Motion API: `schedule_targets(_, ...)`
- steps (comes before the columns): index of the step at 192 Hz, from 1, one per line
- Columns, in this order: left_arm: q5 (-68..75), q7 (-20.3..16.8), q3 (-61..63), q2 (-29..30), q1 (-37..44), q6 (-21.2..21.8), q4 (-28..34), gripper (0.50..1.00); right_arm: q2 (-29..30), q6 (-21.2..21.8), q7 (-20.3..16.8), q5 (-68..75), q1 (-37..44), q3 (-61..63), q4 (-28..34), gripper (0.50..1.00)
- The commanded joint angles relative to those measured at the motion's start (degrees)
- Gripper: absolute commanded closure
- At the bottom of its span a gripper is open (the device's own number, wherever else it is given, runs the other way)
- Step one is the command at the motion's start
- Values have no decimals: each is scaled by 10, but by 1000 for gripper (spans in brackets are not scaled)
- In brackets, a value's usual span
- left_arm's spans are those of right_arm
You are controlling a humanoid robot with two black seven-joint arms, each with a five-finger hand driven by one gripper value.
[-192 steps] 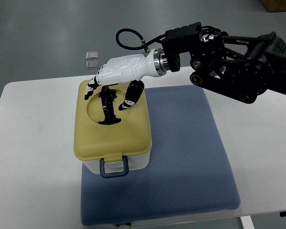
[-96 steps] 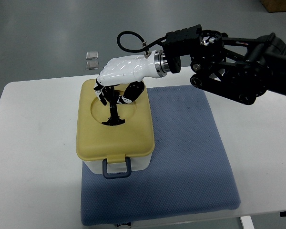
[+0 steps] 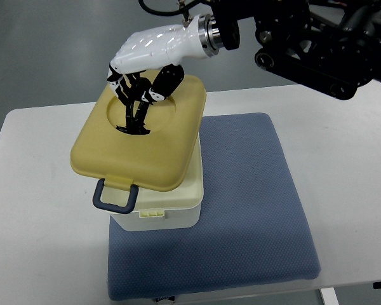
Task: Open white storage box with right hand
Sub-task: 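Lift the yellow lid up off the white box with the right hand, then lower the held lid onto the blue mat beside the box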
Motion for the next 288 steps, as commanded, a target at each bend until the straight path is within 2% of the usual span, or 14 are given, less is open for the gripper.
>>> schedule_targets(1,0,0,0,0,0,0,0,500,-39,68,3,5,35,28,0,1000)
schedule_targets(14,0,0,0,0,0,0,0,500,-73,94,9,6,52,31,0,1000)
schedule_targets(33,0,0,0,0,0,0,0,500,-130,94,24,4,78,21,0,1000)
schedule_targets(62,0,0,0,0,0,0,-1,500,-216,94,27,0,82,-6,1,1000)
schedule_targets(111,2,0,0,0,0,-1,-2,500,-286,94,28,-7,54,-154,-3,1000)
schedule_targets(129,1,0,0,0,0,0,-1,500,-288,92,33,-12,43,-209,-10,1000)
schedule_targets(163,1,0,1,0,0,0,-2,500,-288,5,43,-13,24,-298,-32,1000)
schedule_targets(184,1,0,1,0,0,0,-2,500,-284,-27,43,-14,-3,-310,-39,1000)
schedule_targets(219,1,0,1,0,0,0,-2,500,-280,-42,43,-13,-36,-306,-40,1000)
schedule_targets(288,1,0,1,0,0,0,-2,500,-234,-110,45,0,-74,-300,-43,1000)
